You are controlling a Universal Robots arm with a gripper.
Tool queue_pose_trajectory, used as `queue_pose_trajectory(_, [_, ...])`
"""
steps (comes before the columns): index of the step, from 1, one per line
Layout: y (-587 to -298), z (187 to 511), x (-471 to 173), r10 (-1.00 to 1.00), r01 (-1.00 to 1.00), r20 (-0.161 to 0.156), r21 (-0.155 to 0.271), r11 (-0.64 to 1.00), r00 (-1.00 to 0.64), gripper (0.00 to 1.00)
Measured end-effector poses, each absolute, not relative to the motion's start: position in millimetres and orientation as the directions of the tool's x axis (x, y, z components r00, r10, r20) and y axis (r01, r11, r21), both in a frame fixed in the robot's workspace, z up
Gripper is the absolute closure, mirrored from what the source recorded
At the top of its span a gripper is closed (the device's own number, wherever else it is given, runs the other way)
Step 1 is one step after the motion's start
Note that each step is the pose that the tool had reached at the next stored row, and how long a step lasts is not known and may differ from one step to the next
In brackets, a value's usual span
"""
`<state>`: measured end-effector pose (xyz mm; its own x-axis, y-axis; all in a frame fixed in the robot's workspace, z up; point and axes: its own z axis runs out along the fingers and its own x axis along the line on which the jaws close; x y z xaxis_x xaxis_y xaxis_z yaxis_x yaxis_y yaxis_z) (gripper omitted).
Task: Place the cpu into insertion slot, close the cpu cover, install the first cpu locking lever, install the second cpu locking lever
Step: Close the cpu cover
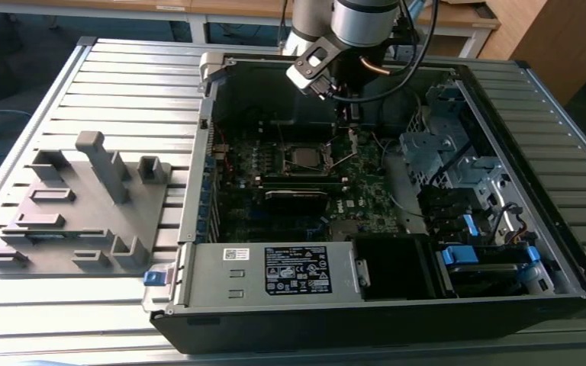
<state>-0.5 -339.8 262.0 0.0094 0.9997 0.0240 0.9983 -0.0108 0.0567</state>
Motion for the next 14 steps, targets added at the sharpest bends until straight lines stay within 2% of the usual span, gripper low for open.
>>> queue_pose_trajectory(14, [-339.8, 261.7, 7.4, 1.000, 0.998, 0.024, 0.057, -0.011, 0.009, 0.89])
